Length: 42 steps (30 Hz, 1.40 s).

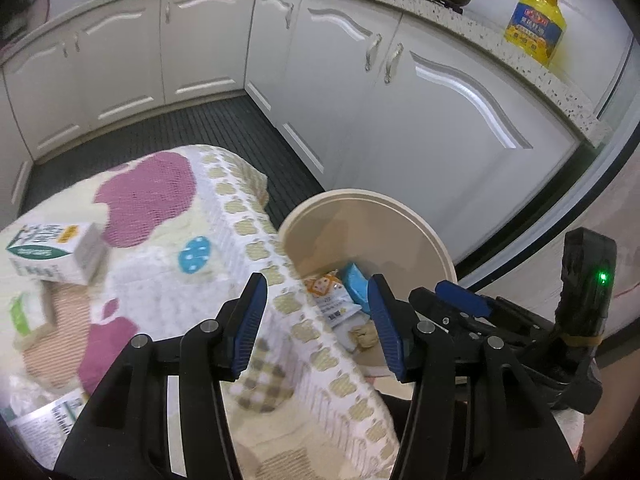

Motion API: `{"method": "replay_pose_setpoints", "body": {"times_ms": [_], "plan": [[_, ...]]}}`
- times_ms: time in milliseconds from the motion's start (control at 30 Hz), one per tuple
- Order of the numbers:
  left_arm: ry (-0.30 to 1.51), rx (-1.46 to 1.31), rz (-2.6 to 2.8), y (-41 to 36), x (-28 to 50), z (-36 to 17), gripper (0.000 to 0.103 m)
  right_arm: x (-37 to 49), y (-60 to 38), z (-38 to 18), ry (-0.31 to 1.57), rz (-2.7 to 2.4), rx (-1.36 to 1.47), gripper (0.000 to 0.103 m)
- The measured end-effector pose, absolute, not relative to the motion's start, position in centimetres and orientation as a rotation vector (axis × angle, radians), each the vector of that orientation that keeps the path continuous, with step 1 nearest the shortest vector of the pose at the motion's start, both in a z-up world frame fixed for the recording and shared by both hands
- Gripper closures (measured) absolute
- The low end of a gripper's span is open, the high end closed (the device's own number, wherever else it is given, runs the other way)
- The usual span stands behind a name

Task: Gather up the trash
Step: 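Move both tools back from the bin over the table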

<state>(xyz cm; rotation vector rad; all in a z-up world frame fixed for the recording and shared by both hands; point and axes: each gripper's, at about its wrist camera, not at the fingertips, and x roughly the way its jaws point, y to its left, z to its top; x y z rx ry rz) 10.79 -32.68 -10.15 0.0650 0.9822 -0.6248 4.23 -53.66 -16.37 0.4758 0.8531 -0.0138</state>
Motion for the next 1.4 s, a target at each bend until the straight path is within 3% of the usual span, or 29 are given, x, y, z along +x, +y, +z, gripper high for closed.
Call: {"method": "replay_pose_setpoints", "body": {"times_ms": [100,233,367,500,767,1000,1400], "plan": [[0.969,0.055,-0.613,-31.2,10.4,-9.4,0.052,4.3,-52.3,-15.5,0.844,0.007,0.461,0.056],[0.957,0.038,-0.597,-28.8,9.9,-8.4,0.052,4.6,-50.3,-14.6,0.831,0.035,0.449,0.046],[0.953,0.020,-0.585,-25.5,9.6,-7.4,0.052,4.9,-48.1,-13.6,0.825,0.074,0.431,0.046],[0.966,-0.024,-0.581,-21.1,9.4,-6.4,0.042,5.3,-45.7,-12.8,0.819,0.120,0.409,0.046],[0.969,-0.059,-0.448,-9.7,8.9,-4.7,0.041,6.2,-40.4,-12.0,0.825,0.227,0.380,0.042],[1.010,-0.084,-0.349,-1.8,7.4,-6.0,0.041,7.1,-35.4,-11.7,0.847,0.325,0.327,0.037],[1.078,-0.134,-0.280,4.5,5.3,-9.0,0.041,7.1,-27.9,-13.7,0.980,0.496,0.192,0.035]]}}
